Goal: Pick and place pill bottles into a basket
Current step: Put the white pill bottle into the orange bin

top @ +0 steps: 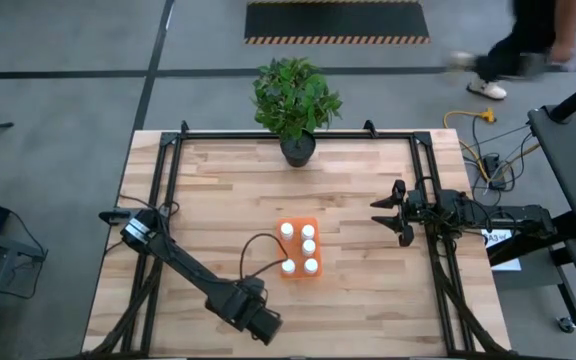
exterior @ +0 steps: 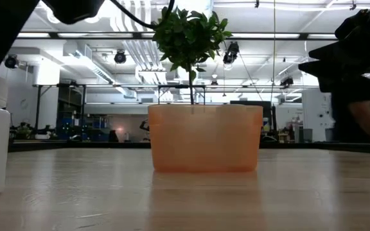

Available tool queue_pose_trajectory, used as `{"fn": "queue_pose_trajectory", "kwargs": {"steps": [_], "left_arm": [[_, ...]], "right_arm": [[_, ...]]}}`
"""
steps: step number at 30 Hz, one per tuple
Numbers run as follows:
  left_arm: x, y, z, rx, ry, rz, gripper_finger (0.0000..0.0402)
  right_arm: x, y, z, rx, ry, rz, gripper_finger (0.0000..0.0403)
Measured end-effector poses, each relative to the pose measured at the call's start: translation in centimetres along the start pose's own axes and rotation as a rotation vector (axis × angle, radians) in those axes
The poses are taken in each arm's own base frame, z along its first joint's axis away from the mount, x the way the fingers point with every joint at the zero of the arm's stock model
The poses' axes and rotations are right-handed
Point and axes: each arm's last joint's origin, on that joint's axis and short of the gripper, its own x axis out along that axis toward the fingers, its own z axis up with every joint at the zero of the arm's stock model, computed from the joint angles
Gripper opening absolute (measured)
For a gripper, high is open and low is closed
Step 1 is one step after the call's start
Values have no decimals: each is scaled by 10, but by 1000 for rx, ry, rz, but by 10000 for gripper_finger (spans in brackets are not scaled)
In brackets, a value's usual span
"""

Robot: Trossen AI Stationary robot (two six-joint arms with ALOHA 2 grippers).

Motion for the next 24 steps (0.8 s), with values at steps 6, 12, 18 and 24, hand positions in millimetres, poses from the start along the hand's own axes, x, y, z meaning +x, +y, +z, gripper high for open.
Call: {"fn": "queue_pose_trajectory", "kwargs": {"steps": [6,12,18,24], "left_arm": [[6,1,1,0,7,-5,228],[7,1,1,-2,5,-1,228],[8,2,2,7,3,5,228],[8,2,2,32,-4,3,201]], "right_arm": [[0,0,0,0,0,0,192],[0,0,0,0,0,0,192],[0,0,0,0,0,0,192],[0,0,0,0,0,0,192]]}}
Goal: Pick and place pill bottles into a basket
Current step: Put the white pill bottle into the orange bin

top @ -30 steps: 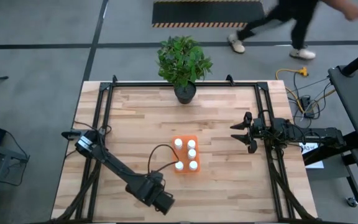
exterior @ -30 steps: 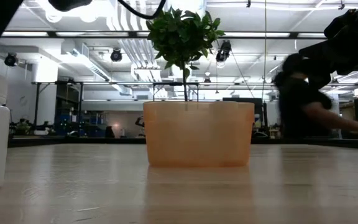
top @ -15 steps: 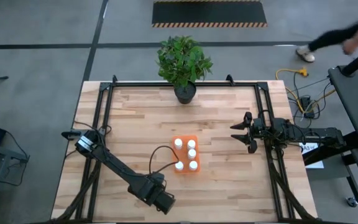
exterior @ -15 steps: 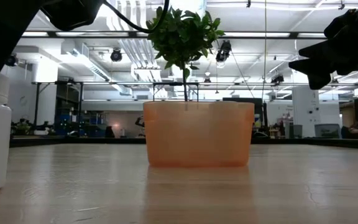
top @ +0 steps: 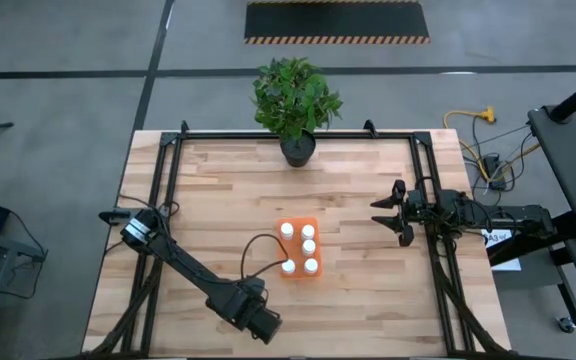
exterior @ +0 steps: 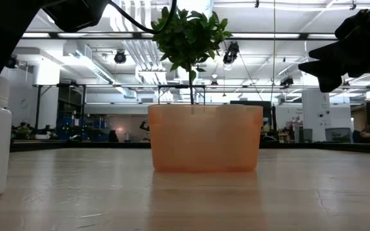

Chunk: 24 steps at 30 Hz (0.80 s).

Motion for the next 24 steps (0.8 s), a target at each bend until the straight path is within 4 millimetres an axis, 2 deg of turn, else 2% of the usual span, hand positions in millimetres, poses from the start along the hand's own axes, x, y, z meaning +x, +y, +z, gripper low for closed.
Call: {"fn": "queue_pose_trajectory", "kwargs": {"steps": [6,14,24], "left_arm": [[-1,-1,3,37,-1,-2,138],[-3,-3,6,82,-1,-11,138],[-20,-13,19,243,5,-64,138]], "right_arm": [[0,0,0,0,0,0,192],[0,0,0,0,0,0,192],[0,0,0,0,0,0,192]]}}
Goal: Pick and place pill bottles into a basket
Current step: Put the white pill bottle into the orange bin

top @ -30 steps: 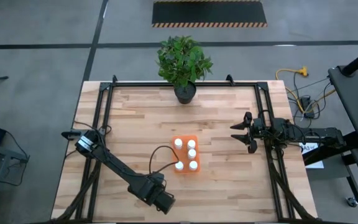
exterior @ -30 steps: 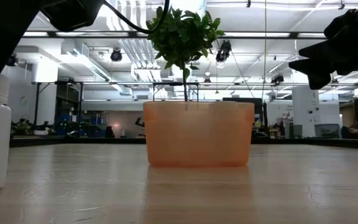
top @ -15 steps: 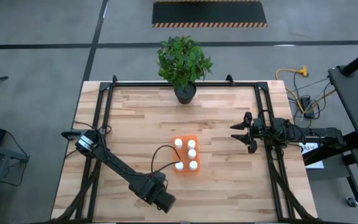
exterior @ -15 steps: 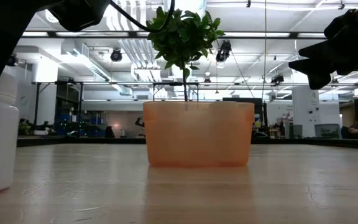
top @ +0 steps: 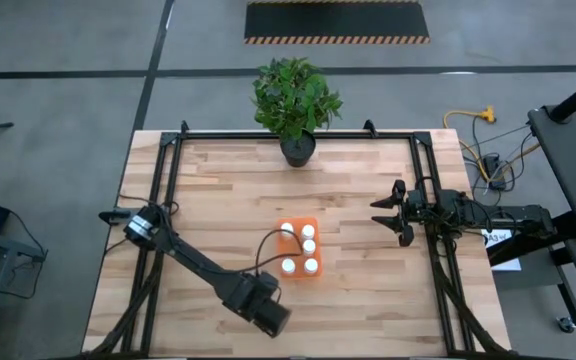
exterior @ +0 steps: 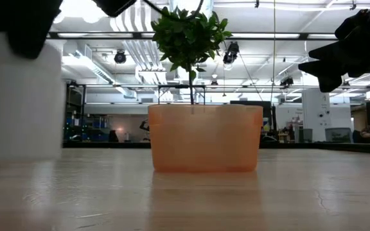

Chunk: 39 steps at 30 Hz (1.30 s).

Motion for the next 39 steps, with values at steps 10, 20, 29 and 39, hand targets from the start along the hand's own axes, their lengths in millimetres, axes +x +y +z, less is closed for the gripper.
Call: {"fn": "queue_pose_trajectory", "kwargs": {"steps": [10,20,29,39], "left_arm": [[-34,-8,29,273,-28,-69,138],[-65,0,71,388,-70,-81,138],[-82,8,104,444,-109,-92,138],[-85,27,137,489,-115,-26,138]], "right_arm": [[0,0,0,0,0,0,192],[0,0,0,0,0,0,192],[0,0,0,0,0,0,192],[0,0,0,0,0,0,192]]}}
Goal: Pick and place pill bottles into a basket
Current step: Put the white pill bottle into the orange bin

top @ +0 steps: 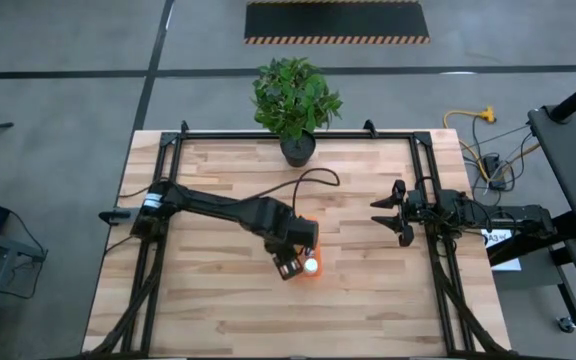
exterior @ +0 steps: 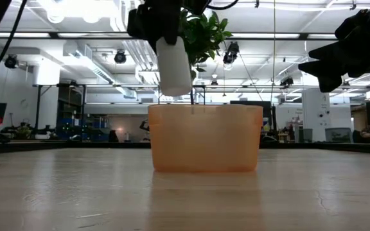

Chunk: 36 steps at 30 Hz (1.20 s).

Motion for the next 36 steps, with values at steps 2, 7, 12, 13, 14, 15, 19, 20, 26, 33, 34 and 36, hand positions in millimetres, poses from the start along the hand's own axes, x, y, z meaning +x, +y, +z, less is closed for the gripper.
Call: {"fn": "queue_pose_trajectory", "kwargs": {"steps": [2,7,12,13,14,15,19,20,26,33,34,36], "left_arm": [[-1,4,2,40,0,13,138],[-2,12,5,98,12,38,138],[0,16,6,155,5,74,138],[0,16,7,159,1,85,138],[0,17,7,162,-5,96,138],[1,18,7,173,-7,102,138],[6,21,11,190,1,117,138],[8,22,12,188,6,120,138],[22,25,14,190,38,141,138],[38,23,22,215,30,132,138],[41,24,23,214,32,133,138],[48,24,25,212,46,141,138]], "right_arm": [[0,0,0,0,0,0,192],[0,0,0,0,0,0,192],[0,0,0,0,0,0,192],[0,0,0,0,0,0,192],[0,0,0,0,0,0,192],[0,0,0,0,0,0,192],[0,0,0,0,0,0,192],[0,0,0,0,0,0,192],[0,0,0,0,0,0,192],[0,0,0,0,0,0,192],[0,0,0,0,0,0,192],[0,0,0,0,0,0,192]]}}
